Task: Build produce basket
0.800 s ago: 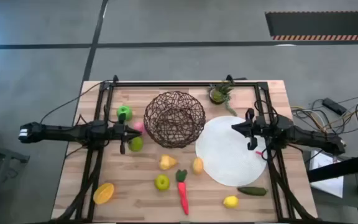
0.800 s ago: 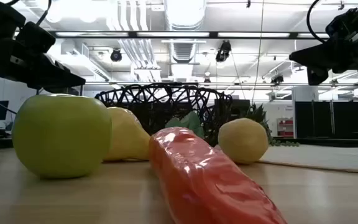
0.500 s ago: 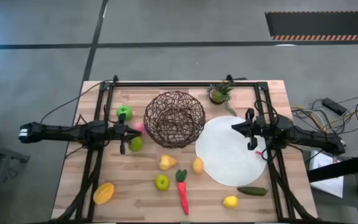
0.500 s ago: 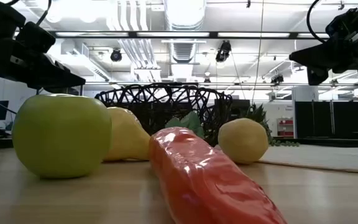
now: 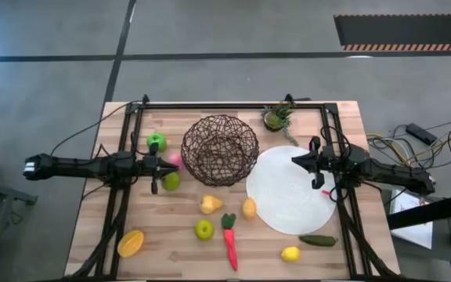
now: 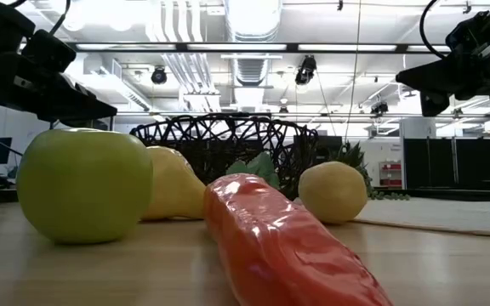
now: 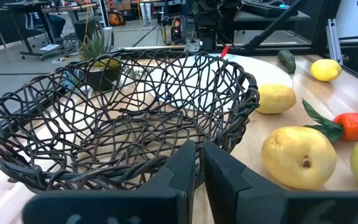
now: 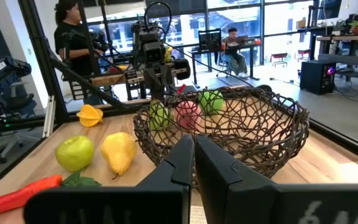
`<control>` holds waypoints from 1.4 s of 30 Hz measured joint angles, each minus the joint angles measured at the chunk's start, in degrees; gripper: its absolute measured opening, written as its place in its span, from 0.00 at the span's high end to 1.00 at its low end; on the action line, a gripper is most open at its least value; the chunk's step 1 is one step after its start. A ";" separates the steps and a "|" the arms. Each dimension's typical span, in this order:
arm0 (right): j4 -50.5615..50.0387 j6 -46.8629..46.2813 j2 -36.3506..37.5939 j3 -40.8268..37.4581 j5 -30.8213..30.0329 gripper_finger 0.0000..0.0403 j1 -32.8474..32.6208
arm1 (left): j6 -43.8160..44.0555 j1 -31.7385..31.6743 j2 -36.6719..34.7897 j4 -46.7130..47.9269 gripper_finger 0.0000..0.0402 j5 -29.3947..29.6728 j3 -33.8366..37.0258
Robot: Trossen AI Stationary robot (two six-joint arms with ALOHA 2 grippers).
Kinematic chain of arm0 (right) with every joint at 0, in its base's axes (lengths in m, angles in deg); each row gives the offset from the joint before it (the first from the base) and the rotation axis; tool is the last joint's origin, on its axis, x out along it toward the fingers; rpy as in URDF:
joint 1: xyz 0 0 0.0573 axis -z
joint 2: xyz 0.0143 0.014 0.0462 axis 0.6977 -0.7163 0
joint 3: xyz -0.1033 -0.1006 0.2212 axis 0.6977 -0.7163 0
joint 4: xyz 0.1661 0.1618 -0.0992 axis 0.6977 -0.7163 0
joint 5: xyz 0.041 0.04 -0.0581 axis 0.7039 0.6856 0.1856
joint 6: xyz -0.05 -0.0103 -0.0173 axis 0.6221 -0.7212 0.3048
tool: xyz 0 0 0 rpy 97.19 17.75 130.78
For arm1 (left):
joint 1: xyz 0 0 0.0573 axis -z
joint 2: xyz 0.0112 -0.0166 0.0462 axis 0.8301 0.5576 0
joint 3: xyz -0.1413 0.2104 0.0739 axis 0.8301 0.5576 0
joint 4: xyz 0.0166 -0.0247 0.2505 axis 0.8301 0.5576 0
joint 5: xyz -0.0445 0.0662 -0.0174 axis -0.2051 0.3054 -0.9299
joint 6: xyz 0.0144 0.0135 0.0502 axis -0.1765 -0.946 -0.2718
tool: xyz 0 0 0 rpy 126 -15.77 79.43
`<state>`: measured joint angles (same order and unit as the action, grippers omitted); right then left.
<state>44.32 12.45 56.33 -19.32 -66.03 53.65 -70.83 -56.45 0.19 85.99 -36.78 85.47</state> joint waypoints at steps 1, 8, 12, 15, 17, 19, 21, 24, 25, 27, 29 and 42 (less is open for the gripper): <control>0.00 0.02 0.00 -0.02 0.01 0.98 -0.01 | -0.01 -0.01 0.00 0.00 0.97 0.00 0.00; 0.01 0.00 0.01 -0.01 0.00 0.98 0.00 | 0.01 0.01 0.00 0.00 0.97 -0.02 0.00; 0.00 0.00 0.00 0.00 -0.01 0.98 0.01 | 0.01 0.00 0.00 0.00 0.97 -0.01 0.00; 0.01 0.00 0.00 -0.02 -0.01 0.98 0.00 | -0.01 0.00 0.01 0.00 0.97 0.01 0.00; 0.02 0.00 0.00 -0.02 -0.01 0.98 -0.01 | 0.00 0.01 0.00 0.00 0.97 0.00 0.00; 0.02 0.00 0.00 -0.02 0.00 0.98 0.00 | 0.00 -0.01 0.00 0.00 0.97 -0.02 0.00; 0.02 0.00 0.00 -0.02 -0.01 0.98 -0.01 | 0.00 -0.01 0.00 0.00 0.97 -0.01 0.00; 0.02 0.00 0.00 -0.02 -0.01 0.98 -0.01 | -0.01 0.00 0.00 0.00 0.97 -0.02 0.00; 0.02 0.02 0.00 -0.02 -0.01 0.98 -0.01 | -0.01 0.01 0.00 0.00 0.97 -0.02 0.00; 0.27 0.22 0.01 -0.01 0.01 0.98 0.00 | 0.01 -0.01 0.01 0.00 0.97 0.00 0.00; 1.09 0.63 0.02 -0.02 0.00 0.98 0.00 | -0.01 0.00 0.00 0.00 0.97 -0.02 0.00; 3.24 -11.34 0.00 -0.02 0.03 0.98 0.01 | 0.01 0.01 0.00 0.00 0.97 0.00 0.00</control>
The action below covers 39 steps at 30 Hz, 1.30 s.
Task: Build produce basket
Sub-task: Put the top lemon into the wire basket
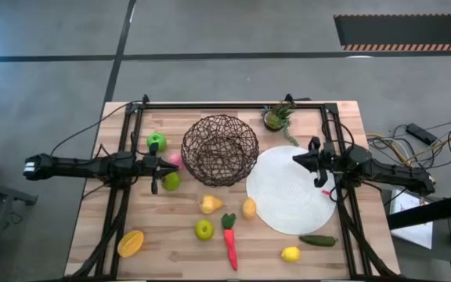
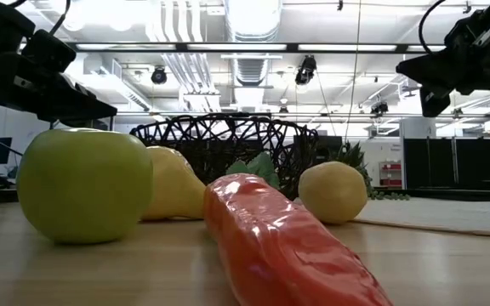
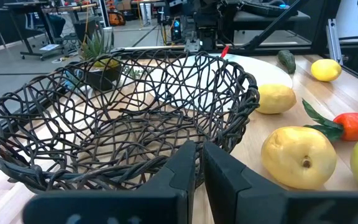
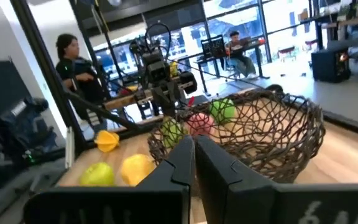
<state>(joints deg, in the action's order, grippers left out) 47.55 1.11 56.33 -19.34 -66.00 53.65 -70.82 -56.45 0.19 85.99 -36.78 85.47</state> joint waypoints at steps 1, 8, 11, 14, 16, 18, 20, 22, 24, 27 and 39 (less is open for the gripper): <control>0.10 -1.84 -0.05 0.00 0.14 0.98 -0.05 | -0.01 0.00 0.00 0.00 0.97 -0.02 0.00; 12.77 -8.62 -6.99 -0.02 3.12 0.98 -8.51 | -0.01 0.00 0.00 0.00 0.97 -0.01 0.00; 17.78 -7.15 -12.91 -0.02 -3.45 0.98 -15.14 | -0.01 -0.02 -0.02 0.00 0.97 -0.01 0.00; 22.06 -4.98 -19.40 0.00 -11.24 0.98 -21.36 | 0.01 0.00 0.03 -0.01 0.97 0.01 0.00; 22.51 -3.71 -23.52 0.60 -15.84 0.97 -24.56 | -0.01 -0.02 0.02 0.00 0.97 -0.02 0.00; 22.62 -3.20 -27.33 2.11 -19.94 0.96 -27.16 | -0.01 -0.02 0.02 -0.01 0.97 0.01 0.00; 22.45 -3.18 -31.34 3.73 -22.87 0.94 -29.08 | -0.01 -0.02 0.00 0.00 0.97 -0.01 0.00; 22.37 -3.19 -35.00 5.97 -24.22 0.91 -30.37 | 0.00 -0.02 0.04 -0.01 0.97 0.00 0.00; 21.51 -3.20 -38.94 8.60 -24.17 0.87 -31.14 | -0.02 -0.01 0.03 0.00 0.97 -0.02 0.00; 18.87 -3.19 -45.11 13.13 -24.11 0.81 -31.91 | -0.01 -0.02 0.00 0.00 0.97 -0.01 0.00; -17.71 -6.56 -68.56 40.46 -22.04 0.54 -32.75 | -0.01 -0.01 -0.02 0.00 0.97 0.01 0.00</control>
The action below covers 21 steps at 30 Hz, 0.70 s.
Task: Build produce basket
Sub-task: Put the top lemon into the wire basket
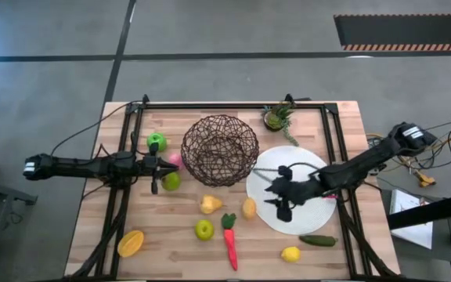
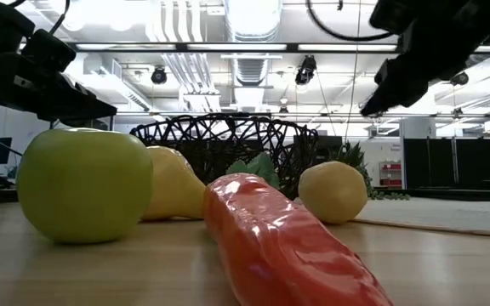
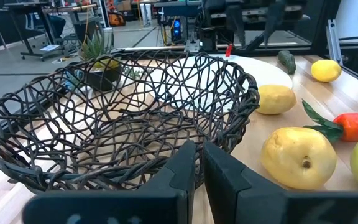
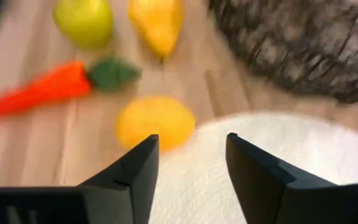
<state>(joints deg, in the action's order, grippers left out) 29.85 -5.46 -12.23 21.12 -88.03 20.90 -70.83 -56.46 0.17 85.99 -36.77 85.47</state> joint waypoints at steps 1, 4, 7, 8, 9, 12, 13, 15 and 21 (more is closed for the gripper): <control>-2.00 -0.08 -1.81 2.04 0.56 0.52 -0.39 | 0.00 0.00 0.04 0.00 0.97 0.00 0.00; -5.16 -0.13 -6.98 6.56 1.44 0.46 -1.94 | -0.01 0.01 0.09 0.02 0.97 0.00 0.00; -7.12 0.53 -12.45 9.41 1.56 0.41 -3.57 | -0.01 -0.01 0.02 -0.02 0.97 0.00 0.00; -7.50 0.95 -14.07 10.15 1.57 0.39 -3.95 | -0.01 -0.01 0.02 -0.02 0.97 -0.02 0.00; -7.47 1.22 -15.70 10.94 1.58 0.37 -4.32 | 0.00 -0.01 0.02 -0.01 0.97 0.00 0.00; -7.25 2.51 -20.36 13.65 1.58 0.31 -4.62 | 0.00 0.00 0.11 0.02 0.97 0.00 0.00; -7.30 3.32 -21.85 14.66 1.56 0.28 -4.56 | 0.01 -0.01 0.05 0.00 0.97 0.00 0.00; -7.47 5.06 -24.45 16.88 1.53 0.24 -4.51 | 0.00 -0.01 0.04 -0.02 0.97 0.00 0.00; -14.51 7.28 -30.70 25.71 -2.85 0.15 -4.54 | -0.01 0.01 0.05 0.02 0.97 0.00 0.00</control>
<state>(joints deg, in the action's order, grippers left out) 15.34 1.82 -42.93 46.83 -90.88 16.36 -70.84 -56.45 0.21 86.02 -36.77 85.47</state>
